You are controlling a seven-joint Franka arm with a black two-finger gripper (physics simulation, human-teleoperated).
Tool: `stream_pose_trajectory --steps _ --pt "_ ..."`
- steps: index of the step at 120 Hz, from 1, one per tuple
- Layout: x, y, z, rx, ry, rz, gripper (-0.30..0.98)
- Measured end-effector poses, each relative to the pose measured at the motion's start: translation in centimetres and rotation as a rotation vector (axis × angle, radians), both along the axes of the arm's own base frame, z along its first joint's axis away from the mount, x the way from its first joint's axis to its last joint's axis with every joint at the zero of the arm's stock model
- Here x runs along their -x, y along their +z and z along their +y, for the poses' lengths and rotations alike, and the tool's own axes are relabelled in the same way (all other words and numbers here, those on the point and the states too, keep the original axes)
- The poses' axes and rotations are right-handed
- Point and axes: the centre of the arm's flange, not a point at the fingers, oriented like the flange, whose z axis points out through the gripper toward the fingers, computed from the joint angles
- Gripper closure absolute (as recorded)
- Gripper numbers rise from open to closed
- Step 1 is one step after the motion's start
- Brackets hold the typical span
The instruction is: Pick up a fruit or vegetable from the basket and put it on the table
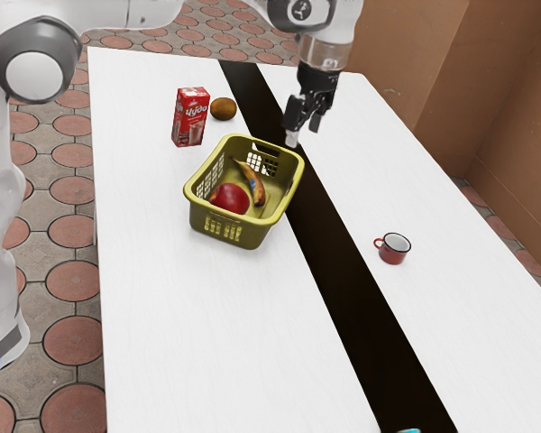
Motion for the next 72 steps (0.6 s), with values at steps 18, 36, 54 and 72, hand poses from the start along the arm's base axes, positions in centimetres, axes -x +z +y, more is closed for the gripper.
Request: stream_pose_trajectory --steps 18,36,54,72 --pt "0.2 -0.3 2.8 0.001 0.078 0.007 0.0" --pt "0.8 -0.6 2.9 0.024 0.106 0.048 0.0" --pt "1.5 -1.9 6.1 0.056 0.185 0.095 0.0" --pt "3.8 -4.9 10.6 0.124 0.283 0.14 0.0"
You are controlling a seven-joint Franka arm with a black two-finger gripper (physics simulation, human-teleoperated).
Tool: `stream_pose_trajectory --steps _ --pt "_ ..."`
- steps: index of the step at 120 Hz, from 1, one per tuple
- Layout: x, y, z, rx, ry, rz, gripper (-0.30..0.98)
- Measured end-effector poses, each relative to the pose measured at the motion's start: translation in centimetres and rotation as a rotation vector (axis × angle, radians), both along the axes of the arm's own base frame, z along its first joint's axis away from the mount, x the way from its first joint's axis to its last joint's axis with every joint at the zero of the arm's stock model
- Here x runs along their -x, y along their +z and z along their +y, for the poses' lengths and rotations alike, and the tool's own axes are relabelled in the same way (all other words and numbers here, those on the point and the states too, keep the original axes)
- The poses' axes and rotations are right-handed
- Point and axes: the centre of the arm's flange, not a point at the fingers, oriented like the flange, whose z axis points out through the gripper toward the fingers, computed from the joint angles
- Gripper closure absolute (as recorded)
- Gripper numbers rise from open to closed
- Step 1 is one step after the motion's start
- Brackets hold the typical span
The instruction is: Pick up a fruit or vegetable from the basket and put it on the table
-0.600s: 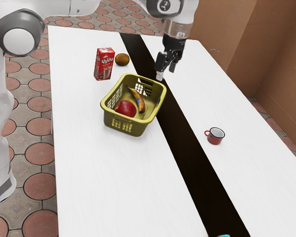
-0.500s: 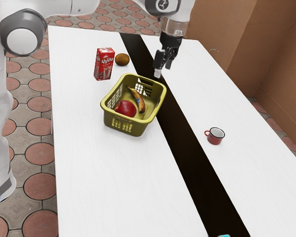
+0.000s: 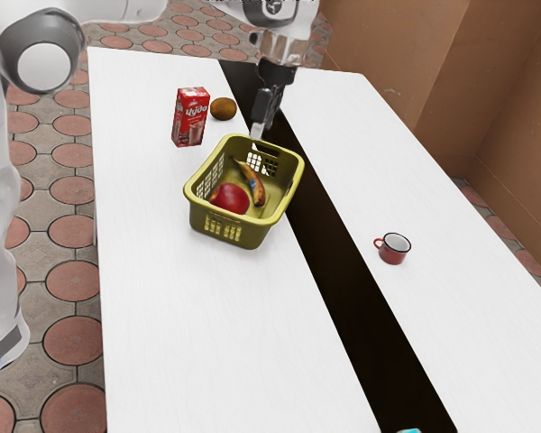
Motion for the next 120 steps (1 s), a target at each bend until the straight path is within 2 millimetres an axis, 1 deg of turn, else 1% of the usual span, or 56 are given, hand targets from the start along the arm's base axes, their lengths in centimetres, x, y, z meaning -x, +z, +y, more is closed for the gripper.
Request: stream_pose_trajectory --steps 15,26,32,38,47,56,62,67,76,79,82,87,98,106,113,120 --pt "1.6 -2.6 2.8 0.024 0.068 0.003 0.0" --pt "2.4 -3.3 4.7 0.02 0.114 -0.023 0.0" --pt "2.3 -3.5 5.3 0.013 0.128 -0.038 0.0" --pt "2.1 -3.9 5.2 0.007 0.13 -0.049 0.0" --pt "1.4 -4.1 4.0 0.0 0.112 -0.068 0.0" --pt "0.4 -4.0 1.5 -0.004 0.069 -0.086 0.0" --pt "-0.4 -3.8 -0.7 -0.004 0.029 -0.098 0.0" --pt "-0.8 -3.6 -3.0 0.0 -0.012 -0.108 0.0" --pt "-0.8 -3.7 -7.6 0.016 -0.094 -0.118 0.0" --pt "-0.8 -3.7 -8.7 0.02 -0.114 -0.12 0.0" --pt "-0.7 -3.7 -9.4 0.022 -0.126 -0.123 0.0" --pt "-0.4 -4.0 -9.5 0.026 -0.127 -0.124 0.0" --pt "-0.1 -4.3 -7.6 0.024 -0.09 -0.133 0.0" --pt "0.2 -4.4 -7.2 0.024 -0.08 -0.139 0.0" --pt "1.1 -4.8 -7.4 0.034 -0.083 -0.142 0.0" --pt "2.8 -5.0 -7.3 0.043 -0.079 -0.153 0.0"
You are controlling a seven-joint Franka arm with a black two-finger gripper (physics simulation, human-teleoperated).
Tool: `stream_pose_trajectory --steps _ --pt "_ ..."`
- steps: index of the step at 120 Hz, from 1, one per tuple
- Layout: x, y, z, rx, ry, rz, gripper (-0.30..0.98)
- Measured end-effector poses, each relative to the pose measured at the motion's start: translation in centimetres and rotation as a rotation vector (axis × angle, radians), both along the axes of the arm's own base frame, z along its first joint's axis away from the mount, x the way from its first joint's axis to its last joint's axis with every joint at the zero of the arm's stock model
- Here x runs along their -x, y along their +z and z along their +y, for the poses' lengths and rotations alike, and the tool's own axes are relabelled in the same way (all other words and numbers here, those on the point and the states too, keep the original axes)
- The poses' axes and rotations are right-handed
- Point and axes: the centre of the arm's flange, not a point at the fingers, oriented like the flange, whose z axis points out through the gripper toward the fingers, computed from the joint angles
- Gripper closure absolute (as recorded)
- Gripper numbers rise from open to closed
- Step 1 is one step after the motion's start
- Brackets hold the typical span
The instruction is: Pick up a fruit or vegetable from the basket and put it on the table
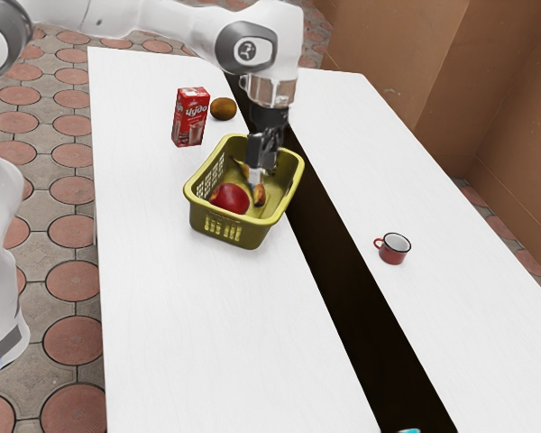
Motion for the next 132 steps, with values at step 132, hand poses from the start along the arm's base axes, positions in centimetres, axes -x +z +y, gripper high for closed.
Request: stream_pose_trajectory --steps 132 --pt "5.7 -4.2 4.0 -0.027 0.135 -0.051 0.0"
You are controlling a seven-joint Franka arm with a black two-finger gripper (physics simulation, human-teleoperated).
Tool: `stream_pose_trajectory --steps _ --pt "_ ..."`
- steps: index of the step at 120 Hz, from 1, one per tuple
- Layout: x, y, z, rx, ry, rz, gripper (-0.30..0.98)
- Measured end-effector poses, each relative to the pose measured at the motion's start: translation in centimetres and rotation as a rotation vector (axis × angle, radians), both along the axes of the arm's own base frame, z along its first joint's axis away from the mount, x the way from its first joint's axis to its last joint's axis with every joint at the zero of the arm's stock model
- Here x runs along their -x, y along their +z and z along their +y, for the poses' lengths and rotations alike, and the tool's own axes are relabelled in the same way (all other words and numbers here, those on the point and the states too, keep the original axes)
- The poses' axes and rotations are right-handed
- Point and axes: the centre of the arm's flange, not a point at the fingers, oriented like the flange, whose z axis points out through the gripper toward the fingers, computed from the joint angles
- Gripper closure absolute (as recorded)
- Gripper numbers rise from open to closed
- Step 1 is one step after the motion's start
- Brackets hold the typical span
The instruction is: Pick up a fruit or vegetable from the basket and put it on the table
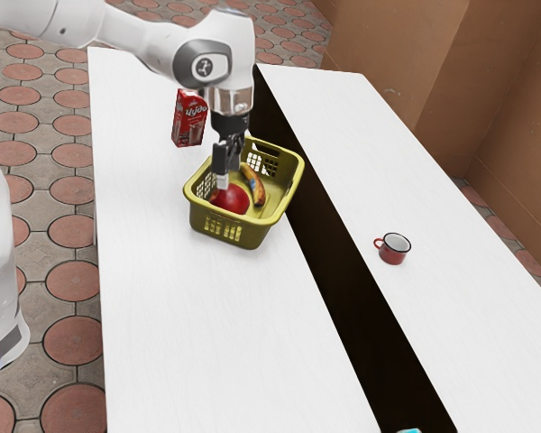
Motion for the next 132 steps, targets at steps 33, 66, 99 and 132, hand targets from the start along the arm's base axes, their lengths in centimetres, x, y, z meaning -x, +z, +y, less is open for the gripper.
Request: stream_pose_trajectory --steps 33,66,99,132 --pt "-0.6 -1.9 0.1 0.035 0.012 0.021 0.0" --pt "-0.6 -3.2 0.5 0.059 0.019 0.026 0.0" --pt "-0.9 -4.3 1.1 0.081 0.032 0.028 0.0" --pt "-1.6 -6.6 1.3 0.11 0.038 0.051 0.0"
